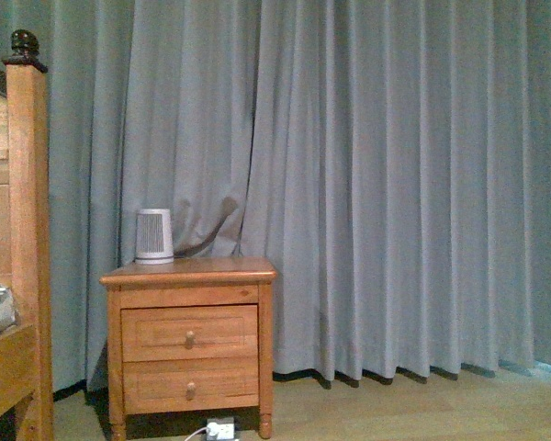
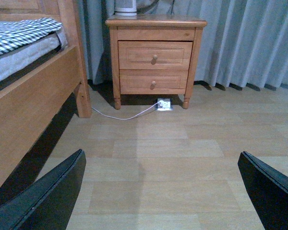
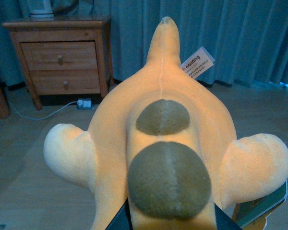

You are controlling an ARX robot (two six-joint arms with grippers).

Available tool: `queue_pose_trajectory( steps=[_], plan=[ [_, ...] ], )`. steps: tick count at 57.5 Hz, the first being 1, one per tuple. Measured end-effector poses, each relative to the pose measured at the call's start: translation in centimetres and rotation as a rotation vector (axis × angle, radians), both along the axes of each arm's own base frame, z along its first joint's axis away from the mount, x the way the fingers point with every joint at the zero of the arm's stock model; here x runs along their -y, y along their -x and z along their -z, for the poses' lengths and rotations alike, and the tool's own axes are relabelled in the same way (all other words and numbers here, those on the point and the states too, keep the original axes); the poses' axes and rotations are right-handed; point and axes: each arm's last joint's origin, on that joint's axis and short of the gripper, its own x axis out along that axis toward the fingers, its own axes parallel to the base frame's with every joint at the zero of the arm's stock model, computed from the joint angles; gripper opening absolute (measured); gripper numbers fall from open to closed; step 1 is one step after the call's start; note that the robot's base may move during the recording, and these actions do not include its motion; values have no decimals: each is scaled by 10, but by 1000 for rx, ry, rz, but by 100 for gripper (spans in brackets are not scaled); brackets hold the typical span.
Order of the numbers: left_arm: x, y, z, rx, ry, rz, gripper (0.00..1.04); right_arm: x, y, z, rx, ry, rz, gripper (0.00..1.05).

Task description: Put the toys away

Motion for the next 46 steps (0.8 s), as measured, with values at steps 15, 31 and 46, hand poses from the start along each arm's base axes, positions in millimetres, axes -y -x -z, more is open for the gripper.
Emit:
queue_pose_trajectory(
  steps=[15, 31, 46],
  plan=[
    [0, 0, 0, 0, 0, 0, 98, 0, 0, 0, 0, 0, 0, 7],
    [0, 0, 0, 0, 0, 0, 98, 0, 0, 0, 0, 0, 0, 7],
    [0, 0, 0, 0, 0, 0, 98, 0, 0, 0, 0, 0, 0, 7]
  ],
)
